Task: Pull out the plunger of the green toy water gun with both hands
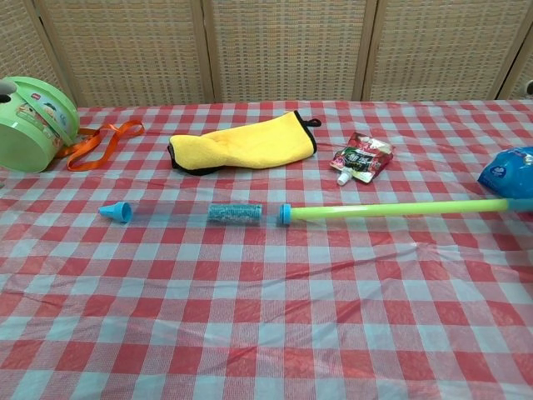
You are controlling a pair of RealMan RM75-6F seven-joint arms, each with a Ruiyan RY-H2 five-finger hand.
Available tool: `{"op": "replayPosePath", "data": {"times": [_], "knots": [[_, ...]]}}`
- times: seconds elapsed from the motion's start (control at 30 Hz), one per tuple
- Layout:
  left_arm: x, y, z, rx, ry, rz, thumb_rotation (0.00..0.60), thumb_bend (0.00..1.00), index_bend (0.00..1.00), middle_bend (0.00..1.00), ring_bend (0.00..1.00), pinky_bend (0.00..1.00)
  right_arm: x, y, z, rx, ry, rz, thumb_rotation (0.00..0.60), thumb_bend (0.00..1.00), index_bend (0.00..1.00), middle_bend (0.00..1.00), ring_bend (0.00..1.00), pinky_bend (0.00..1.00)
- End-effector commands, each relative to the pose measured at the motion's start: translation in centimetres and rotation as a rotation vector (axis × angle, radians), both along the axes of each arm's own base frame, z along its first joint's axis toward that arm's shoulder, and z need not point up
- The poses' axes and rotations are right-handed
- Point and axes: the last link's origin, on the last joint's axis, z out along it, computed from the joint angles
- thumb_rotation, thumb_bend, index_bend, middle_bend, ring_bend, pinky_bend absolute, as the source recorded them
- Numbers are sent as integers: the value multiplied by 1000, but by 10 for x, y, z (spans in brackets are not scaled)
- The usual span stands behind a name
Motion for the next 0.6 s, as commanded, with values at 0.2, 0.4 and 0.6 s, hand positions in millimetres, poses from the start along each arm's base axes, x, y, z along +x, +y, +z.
{"op": "replayPosePath", "data": {"times": [0.2, 0.4, 0.6], "knots": [[3, -4, -2, 4, 10, -16, 600, 193, 0, 0, 0, 0, 8, -3, -3, 109, 29, -37, 600, 0, 0, 0, 0, 0], [1, -4, -2, 15, 33, -21, 600, 192, 0, 0, 0, 0, 7, 2, -4, 84, -60, 2, 600, 0, 0, 0, 0, 0], [-11, -19, 6, 51, 99, -35, 600, 193, 0, 0, 0, 0, -7, 48, 6, 45, -274, 147, 600, 0, 0, 0, 0, 0]]}}
